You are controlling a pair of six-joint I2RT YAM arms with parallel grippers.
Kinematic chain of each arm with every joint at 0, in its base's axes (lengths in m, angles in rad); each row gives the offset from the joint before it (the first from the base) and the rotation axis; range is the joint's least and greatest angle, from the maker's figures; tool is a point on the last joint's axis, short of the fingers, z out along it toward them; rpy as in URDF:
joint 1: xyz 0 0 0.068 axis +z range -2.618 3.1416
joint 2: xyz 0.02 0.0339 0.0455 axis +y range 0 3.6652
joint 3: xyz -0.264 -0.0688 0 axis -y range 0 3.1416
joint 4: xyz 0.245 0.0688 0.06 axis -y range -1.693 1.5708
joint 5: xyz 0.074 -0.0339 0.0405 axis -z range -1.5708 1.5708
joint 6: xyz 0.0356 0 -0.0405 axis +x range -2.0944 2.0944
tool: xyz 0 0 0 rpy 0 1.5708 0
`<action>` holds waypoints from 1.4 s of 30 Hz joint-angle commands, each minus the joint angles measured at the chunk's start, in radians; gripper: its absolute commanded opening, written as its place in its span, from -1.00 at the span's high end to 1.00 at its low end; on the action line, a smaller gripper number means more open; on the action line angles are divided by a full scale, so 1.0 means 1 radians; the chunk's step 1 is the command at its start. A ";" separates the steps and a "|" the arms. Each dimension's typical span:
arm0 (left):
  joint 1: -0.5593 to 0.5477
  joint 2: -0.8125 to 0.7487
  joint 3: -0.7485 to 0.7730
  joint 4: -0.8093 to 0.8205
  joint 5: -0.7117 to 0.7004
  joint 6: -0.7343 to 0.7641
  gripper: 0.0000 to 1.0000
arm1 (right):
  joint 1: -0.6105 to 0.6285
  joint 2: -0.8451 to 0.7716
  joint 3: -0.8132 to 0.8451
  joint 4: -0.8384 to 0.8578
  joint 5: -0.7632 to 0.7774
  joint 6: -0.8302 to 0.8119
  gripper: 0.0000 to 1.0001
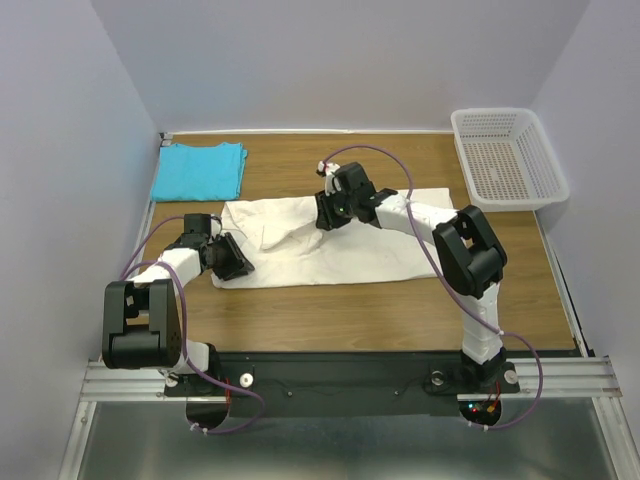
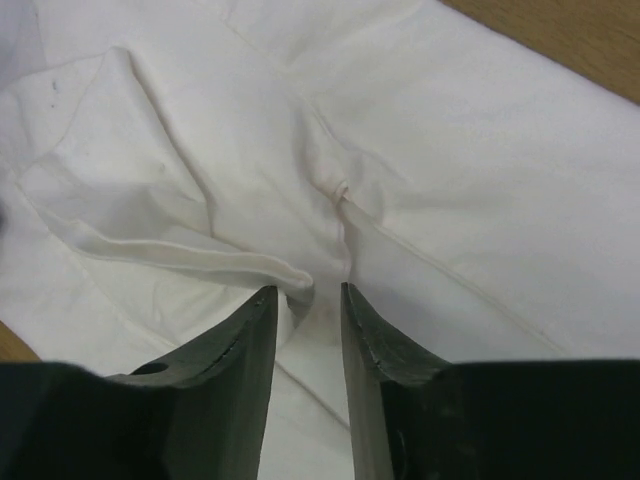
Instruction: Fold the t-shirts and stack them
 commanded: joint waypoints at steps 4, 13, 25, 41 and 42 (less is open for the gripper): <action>-0.005 -0.010 0.008 -0.001 0.010 0.013 0.24 | -0.011 -0.050 0.070 -0.004 0.018 -0.070 0.12; -0.007 -0.007 0.008 0.000 0.013 0.015 0.24 | 0.005 -0.104 0.173 -0.112 -0.466 -0.585 -0.17; -0.008 -0.013 0.008 0.004 0.015 0.017 0.24 | 0.256 0.123 0.416 -0.386 -0.172 -1.064 -0.20; -0.013 -0.013 0.005 0.007 0.020 0.015 0.24 | 0.270 0.257 0.508 -0.349 0.012 -1.081 -0.10; -0.013 -0.013 0.005 0.007 0.020 0.015 0.24 | 0.271 0.257 0.508 -0.341 0.016 -1.075 -0.08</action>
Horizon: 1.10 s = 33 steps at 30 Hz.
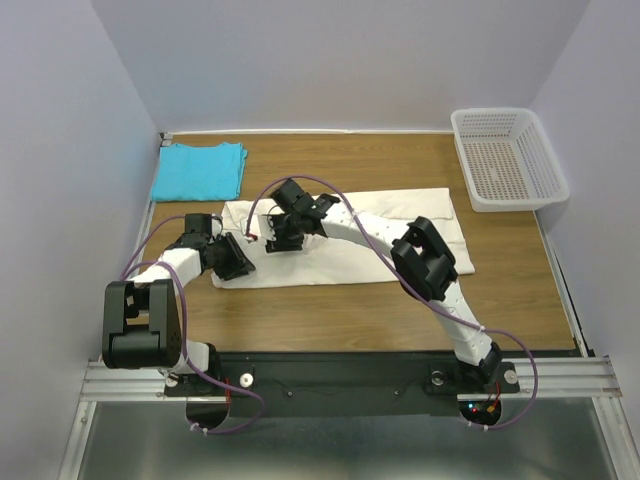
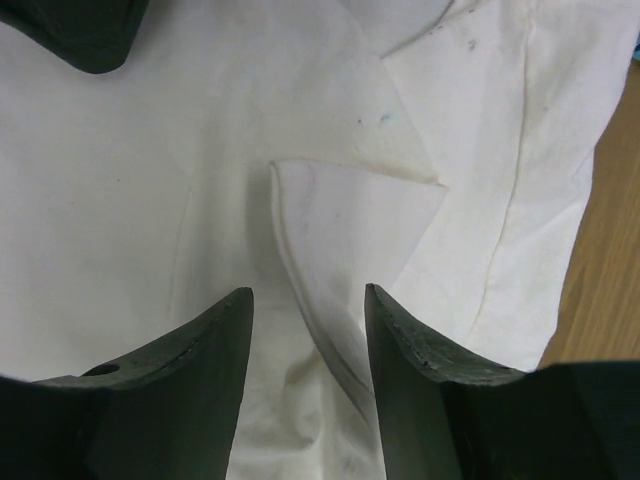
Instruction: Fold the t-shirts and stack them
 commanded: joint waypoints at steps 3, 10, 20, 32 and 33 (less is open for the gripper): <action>-0.007 -0.013 0.007 0.002 0.015 0.014 0.24 | 0.007 0.010 0.050 0.062 0.049 0.043 0.02; -0.005 -0.015 0.005 0.002 0.015 0.014 0.24 | 0.007 0.044 0.090 0.085 0.097 0.109 0.26; -0.007 -0.013 0.007 0.000 0.013 0.016 0.24 | -0.026 0.055 0.139 0.102 0.140 0.273 0.99; -0.009 -0.013 0.007 0.002 0.013 0.016 0.24 | -0.079 0.081 0.159 0.148 0.285 0.500 0.91; -0.009 -0.012 0.007 0.002 0.013 0.016 0.24 | -0.079 0.085 0.164 0.150 0.322 0.512 0.84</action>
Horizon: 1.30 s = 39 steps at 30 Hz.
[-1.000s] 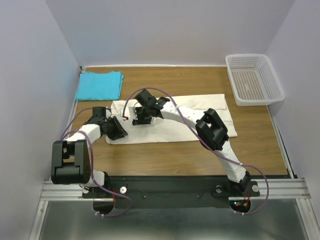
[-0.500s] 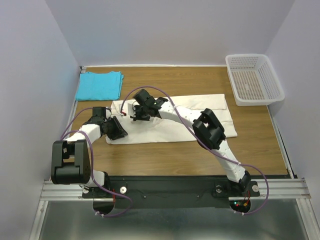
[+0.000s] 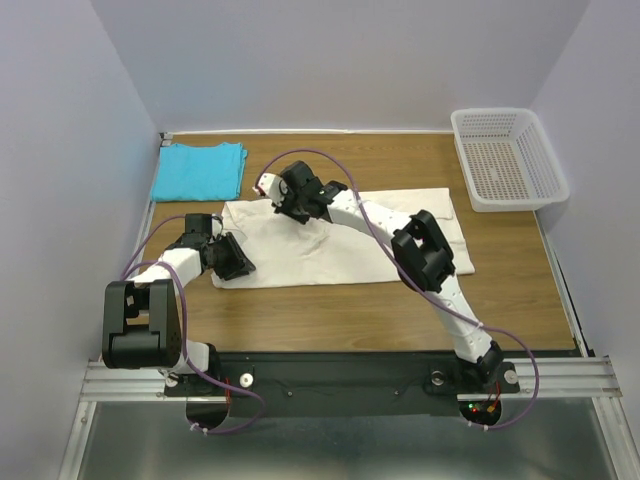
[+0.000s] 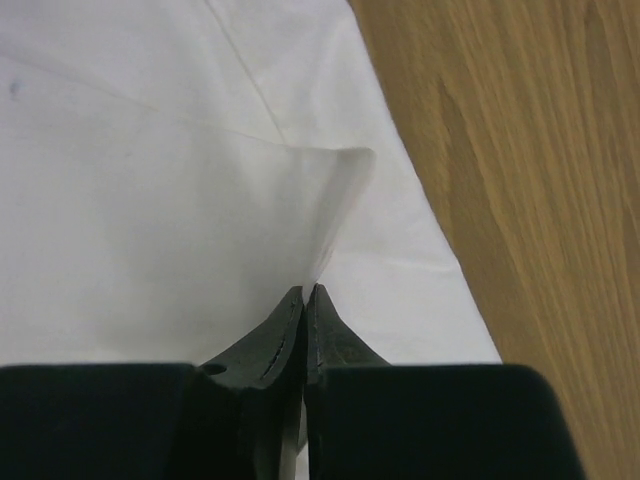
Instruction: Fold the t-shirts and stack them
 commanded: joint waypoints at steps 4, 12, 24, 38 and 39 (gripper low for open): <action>-0.008 -0.012 0.005 0.000 0.011 0.016 0.24 | -0.008 0.016 0.062 0.081 0.181 0.150 0.26; -0.008 -0.015 0.007 0.000 0.012 0.016 0.24 | -0.103 -0.111 0.040 0.082 0.018 0.251 -0.11; -0.010 -0.024 0.005 0.001 0.012 0.016 0.24 | -0.226 -0.320 -0.375 0.071 -0.282 0.513 -0.14; -0.010 -0.030 0.007 -0.002 0.006 0.016 0.24 | -0.243 -0.241 -0.368 0.082 -0.296 0.675 -0.10; -0.010 -0.027 0.007 -0.002 0.006 0.016 0.24 | -0.244 -0.236 -0.369 0.082 -0.311 0.678 -0.08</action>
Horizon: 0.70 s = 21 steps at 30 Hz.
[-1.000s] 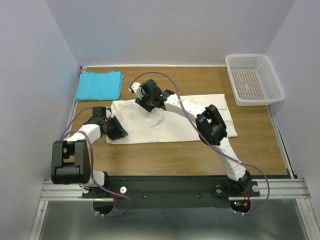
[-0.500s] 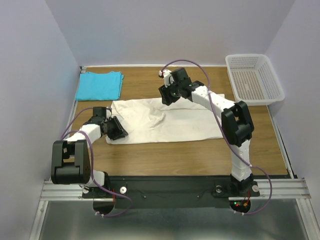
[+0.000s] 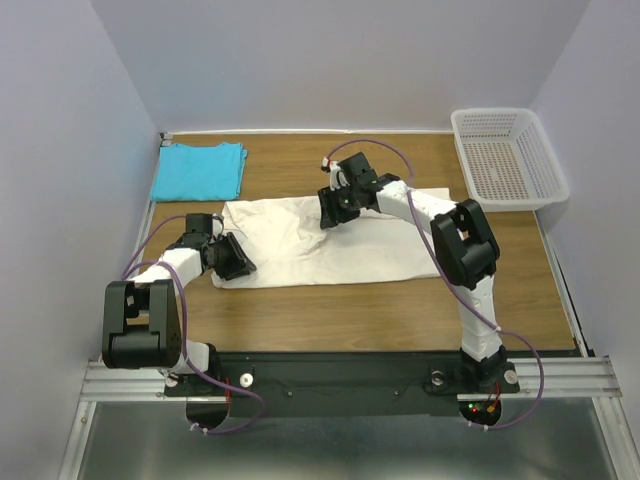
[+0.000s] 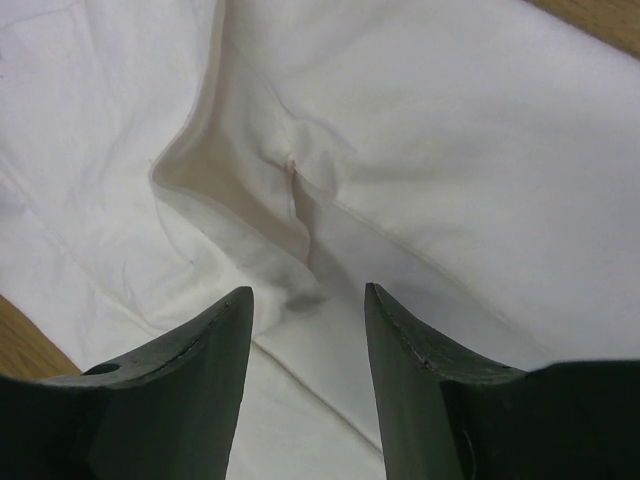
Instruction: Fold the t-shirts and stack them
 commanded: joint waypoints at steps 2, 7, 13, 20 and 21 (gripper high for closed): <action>-0.003 -0.027 0.007 -0.002 0.005 0.013 0.24 | -0.003 0.017 0.025 0.040 -0.038 0.041 -0.07; -0.004 -0.030 0.007 -0.002 0.003 0.011 0.24 | -0.005 0.035 0.022 0.043 -0.071 0.054 0.01; -0.004 -0.031 0.007 -0.002 0.003 0.011 0.24 | -0.005 0.017 0.013 0.047 -0.050 0.042 0.58; -0.004 -0.028 0.007 -0.004 0.003 0.013 0.24 | -0.005 -0.043 -0.022 0.052 0.010 0.016 0.78; -0.004 -0.028 0.007 -0.004 0.003 0.013 0.24 | -0.005 -0.047 -0.027 0.054 0.017 0.015 0.80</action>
